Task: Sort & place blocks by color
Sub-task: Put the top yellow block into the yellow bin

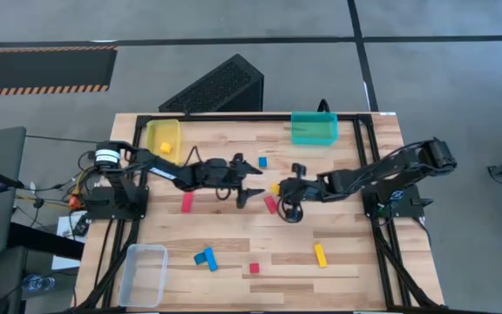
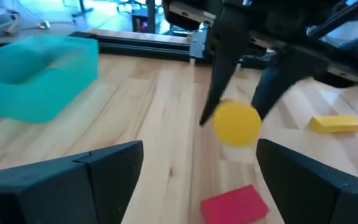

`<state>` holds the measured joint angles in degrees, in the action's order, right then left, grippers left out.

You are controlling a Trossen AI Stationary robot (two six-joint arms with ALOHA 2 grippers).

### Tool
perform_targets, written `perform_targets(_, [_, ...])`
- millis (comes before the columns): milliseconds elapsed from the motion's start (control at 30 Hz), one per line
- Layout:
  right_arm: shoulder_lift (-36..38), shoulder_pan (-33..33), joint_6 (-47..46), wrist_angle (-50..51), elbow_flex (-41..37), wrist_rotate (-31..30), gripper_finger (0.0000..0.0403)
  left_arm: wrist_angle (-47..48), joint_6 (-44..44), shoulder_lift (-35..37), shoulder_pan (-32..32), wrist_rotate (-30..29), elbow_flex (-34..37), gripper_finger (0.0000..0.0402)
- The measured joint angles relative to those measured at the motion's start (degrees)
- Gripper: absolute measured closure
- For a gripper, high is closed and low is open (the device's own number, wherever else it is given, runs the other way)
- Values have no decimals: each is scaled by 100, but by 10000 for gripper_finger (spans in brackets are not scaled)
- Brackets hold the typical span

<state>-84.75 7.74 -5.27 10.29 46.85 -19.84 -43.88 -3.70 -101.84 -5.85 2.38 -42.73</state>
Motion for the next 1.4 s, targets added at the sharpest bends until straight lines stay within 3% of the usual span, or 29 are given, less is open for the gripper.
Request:
perform_targets(267, [-176, 304, 451, 41, 291, -557, 288, 720, 183, -17, 12, 757, -477, 127])
perform_targets(567, [-177, 300, 443, -142, 300, -592, 288, 712, 391, -37, 16, 834, -529, 177])
perform_targets(900, [-175, 246, 231, -292, 299, -578, 247, 811, 456, -37, 20, 778, -632, 302])
perform_targets(1000, [-177, 180, -20, -202, 297, -590, 226, 1243, 408, 59, -14, 468, -645, 302])
perform_targets(1100, [-169, 90, -357, 166, 297, -695, 206, 2116, 360, 294, -131, -209, -622, 302])
perform_targets(1400, [-171, -309, -1161, 594, -5, -1165, 178, 4823, 162, 2129, -707, -2515, -381, 302])
